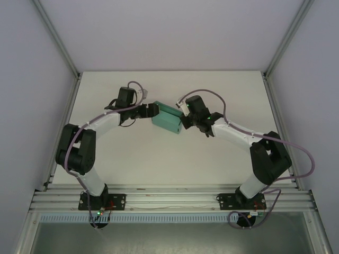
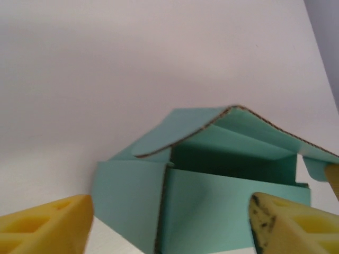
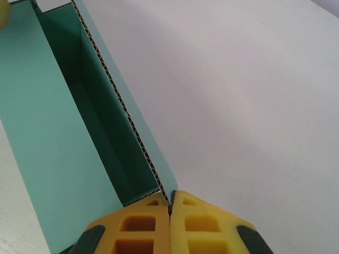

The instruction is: Assemble paper box

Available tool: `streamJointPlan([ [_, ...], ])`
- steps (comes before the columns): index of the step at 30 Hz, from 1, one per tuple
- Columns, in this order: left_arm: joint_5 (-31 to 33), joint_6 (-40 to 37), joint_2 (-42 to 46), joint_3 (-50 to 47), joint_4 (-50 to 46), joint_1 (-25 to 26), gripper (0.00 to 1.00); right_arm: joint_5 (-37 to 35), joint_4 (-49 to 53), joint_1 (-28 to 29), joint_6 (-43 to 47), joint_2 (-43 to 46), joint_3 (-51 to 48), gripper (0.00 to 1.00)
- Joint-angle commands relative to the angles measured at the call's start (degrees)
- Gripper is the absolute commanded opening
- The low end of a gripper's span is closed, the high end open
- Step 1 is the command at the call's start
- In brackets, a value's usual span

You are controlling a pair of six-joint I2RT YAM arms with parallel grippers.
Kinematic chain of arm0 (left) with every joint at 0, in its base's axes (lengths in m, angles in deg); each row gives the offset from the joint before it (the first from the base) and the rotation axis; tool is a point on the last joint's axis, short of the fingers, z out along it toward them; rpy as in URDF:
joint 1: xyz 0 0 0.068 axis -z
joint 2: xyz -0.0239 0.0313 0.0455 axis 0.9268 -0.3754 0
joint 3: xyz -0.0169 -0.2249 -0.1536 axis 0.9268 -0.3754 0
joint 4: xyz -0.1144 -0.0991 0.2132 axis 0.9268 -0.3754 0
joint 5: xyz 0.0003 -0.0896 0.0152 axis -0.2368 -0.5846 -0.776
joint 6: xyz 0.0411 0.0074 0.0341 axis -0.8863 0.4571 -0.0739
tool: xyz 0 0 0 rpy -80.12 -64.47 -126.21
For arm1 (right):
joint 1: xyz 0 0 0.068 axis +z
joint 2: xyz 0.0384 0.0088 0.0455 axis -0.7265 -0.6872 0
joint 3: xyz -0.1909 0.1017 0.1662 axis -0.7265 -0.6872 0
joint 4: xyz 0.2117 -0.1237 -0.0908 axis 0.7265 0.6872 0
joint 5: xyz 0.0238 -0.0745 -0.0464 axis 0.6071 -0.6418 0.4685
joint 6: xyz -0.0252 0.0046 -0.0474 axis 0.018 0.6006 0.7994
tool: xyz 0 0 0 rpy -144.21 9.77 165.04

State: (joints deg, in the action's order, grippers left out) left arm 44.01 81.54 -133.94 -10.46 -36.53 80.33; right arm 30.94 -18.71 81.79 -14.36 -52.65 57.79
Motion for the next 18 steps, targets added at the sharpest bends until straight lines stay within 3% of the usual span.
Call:
streamJointPlan([
  [1, -5.2, -2.8, -2.6, 1.8, 0.1, 0.1, 0.65, 1.2, 2.5, 0.2, 0.6, -1.4, 1.5, 0.0],
  [3, -4.0, -3.3, -3.8, 2.4, -1.2, 0.0, 0.63, 1.1, 3.3, 0.3, 0.6, -1.6, 2.0, 0.0],
  [6, -3.5, -3.6, -4.7, 2.0, -1.3, 0.3, 0.51, 1.3, 3.7, 0.3, -0.2, -1.9, 2.7, 0.0],
  [9, 1.1, -2.6, -4.8, 1.0, -1.6, 2.0, 0.46, 2.4, 4.2, 0.2, -3.0, -1.8, 3.6, 0.0],
  [12, 8.0, 0.4, -3.0, -1.9, -0.2, 4.5, 0.34, -0.3, 7.2, 0.3, -10.1, -2.0, 6.5, 0.0],
  [18, 18.2, 8.3, 2.5, -10.9, 6.8, 9.7, 0.34, -1.3, 6.8, 0.5, -29.3, -1.5, 6.5, 0.0],
])
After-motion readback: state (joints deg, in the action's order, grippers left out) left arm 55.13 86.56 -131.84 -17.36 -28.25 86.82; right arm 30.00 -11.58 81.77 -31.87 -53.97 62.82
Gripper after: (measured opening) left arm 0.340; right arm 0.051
